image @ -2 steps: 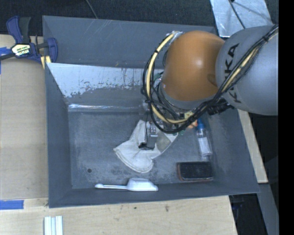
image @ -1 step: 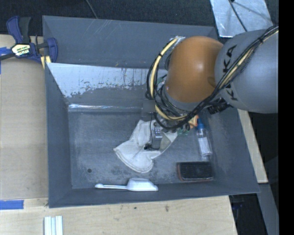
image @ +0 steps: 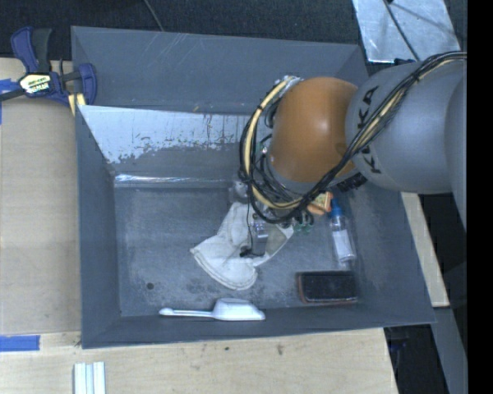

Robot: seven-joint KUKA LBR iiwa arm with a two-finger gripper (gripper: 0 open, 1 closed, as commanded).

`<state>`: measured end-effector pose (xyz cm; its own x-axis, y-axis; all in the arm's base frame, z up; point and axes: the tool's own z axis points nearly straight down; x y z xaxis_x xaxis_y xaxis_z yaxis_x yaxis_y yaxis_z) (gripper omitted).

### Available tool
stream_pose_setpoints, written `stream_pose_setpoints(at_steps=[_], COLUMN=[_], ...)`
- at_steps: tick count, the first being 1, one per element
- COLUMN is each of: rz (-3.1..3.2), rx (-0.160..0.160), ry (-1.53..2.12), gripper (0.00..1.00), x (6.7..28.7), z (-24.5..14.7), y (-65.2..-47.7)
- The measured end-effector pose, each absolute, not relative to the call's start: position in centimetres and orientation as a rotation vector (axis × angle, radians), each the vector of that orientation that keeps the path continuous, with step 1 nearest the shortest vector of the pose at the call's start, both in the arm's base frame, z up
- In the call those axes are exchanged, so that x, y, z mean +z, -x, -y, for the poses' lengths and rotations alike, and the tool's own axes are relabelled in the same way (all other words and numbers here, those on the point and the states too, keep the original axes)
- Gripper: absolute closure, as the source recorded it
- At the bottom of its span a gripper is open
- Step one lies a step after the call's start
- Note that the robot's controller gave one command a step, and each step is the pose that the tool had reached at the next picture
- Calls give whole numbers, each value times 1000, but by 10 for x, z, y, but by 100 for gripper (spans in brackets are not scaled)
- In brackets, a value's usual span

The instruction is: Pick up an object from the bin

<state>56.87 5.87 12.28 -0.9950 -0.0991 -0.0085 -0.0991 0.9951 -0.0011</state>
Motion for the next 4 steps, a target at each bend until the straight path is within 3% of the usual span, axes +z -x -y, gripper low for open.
stream_pose_setpoints(at_steps=[1,2,3,4], rz=[-3141,-3131,-3123,-3116], rx=[1,0,-1,1], ry=[133,194,277,287], gripper=[0,0,0,100], x=[94,101,78,76], z=[-56,-44,-46,-48], y=[-568,-580,-569,-568])
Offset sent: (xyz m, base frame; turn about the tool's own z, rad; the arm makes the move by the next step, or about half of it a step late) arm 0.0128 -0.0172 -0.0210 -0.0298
